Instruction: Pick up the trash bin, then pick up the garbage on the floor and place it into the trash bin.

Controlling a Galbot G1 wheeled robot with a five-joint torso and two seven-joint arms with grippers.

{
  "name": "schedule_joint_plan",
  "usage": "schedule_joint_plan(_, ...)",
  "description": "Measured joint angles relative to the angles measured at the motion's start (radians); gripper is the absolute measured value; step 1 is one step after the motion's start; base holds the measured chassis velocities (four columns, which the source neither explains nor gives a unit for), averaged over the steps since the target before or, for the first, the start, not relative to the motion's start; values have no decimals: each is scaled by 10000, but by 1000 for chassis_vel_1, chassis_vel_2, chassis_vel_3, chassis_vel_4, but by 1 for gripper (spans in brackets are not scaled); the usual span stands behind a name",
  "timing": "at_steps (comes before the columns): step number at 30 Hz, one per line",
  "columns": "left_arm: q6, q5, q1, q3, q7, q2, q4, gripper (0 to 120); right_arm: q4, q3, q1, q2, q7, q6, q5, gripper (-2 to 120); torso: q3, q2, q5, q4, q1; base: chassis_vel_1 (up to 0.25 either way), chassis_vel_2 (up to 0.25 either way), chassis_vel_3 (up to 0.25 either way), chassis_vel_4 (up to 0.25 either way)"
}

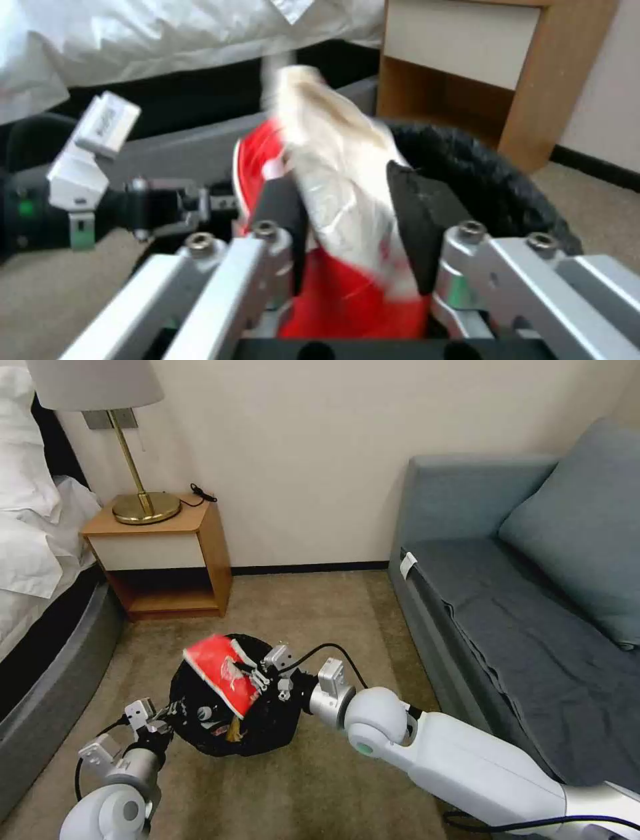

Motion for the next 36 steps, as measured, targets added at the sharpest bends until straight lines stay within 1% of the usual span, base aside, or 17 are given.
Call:
schedule_joint_plan(4,19,10,47,3,-21,-30,-94,4,0,129,-145,-71,-44,0,-119,49,0,-1,0,0,0,0,0,0,0)
schedule_joint_plan(5,19,10,47,3,-21,-30,-94,4,0,129,-145,-71,-44,0,-119,49,0,-1,0,0,0,0,0,0,0)
schedule_joint_plan(9,28,57,87,6,-33,-84,-163,4,57,165,-232,-153,-132,0,-191,68,0,0,1,0,0,0,0,0,0)
schedule_joint_plan(10,29,71,96,17,-38,-97,-180,4,72,181,-255,-170,-153,1,-226,71,0,0,0,0,0,0,0,0,0)
schedule_joint_plan(11,29,71,96,17,-38,-97,-180,4,72,181,-255,-170,-153,1,-226,71,0,0,0,0,0,0,0,0,0)
schedule_joint_plan(15,30,130,134,41,-80,-154,-213,4,145,431,-417,-222,-147,24,-347,90,0,0,1,1,0,0,0,0,0)
schedule_joint_plan(16,30,130,134,41,-80,-154,-213,4,145,431,-417,-222,-147,24,-347,90,0,0,1,1,0,0,0,0,0)
schedule_joint_plan(18,53,133,143,47,-132,-165,-213,4,210,654,-558,-281,-97,51,-448,98,0,-1,0,1,0,0,0,0,0)
schedule_joint_plan(21,124,92,143,85,-268,-173,-208,4,306,886,-732,-383,-22,134,-585,99,0,0,1,0,0,0,0,0,0)
schedule_joint_plan(23,217,22,134,128,-425,-174,-199,4,388,1003,-858,-483,41,189,-678,100,-1,-1,1,0,0,0,0,0,0)
schedule_joint_plan(24,318,-101,108,176,-611,-174,-167,4,487,1122,-1011,-592,97,260,-805,100,0,0,1,0,0,0,0,0,0)
schedule_joint_plan(25,318,-101,108,176,-611,-174,-167,4,487,1122,-1011,-592,97,260,-805,100,0,0,1,0,0,0,0,0,0)
schedule_joint_plan(28,476,-365,34,296,-1147,-174,-49,4,691,1332,-1356,-789,207,385,-1076,100,0,0,1,-1,0,0,0,0,0)
schedule_joint_plan(29,476,-365,34,296,-1147,-174,-49,4,691,1332,-1356,-789,207,385,-1076,100,0,0,1,-1,0,0,0,0,0)
schedule_joint_plan(32,605,-505,11,363,-1797,-183,94,4,930,1559,-1793,-890,604,451,-1329,100,0,0,1,0,0,0,0,0,0)
schedule_joint_plan(33,605,-505,11,363,-1797,-183,94,4,930,1559,-1793,-890,604,451,-1329,100,0,0,1,0,0,0,0,0,0)
schedule_joint_plan(36,667,-535,25,387,-2068,-193,174,4,1047,1886,-2297,-916,1037,466,-1667,100,-1,0,1,1,0,0,0,0,0)
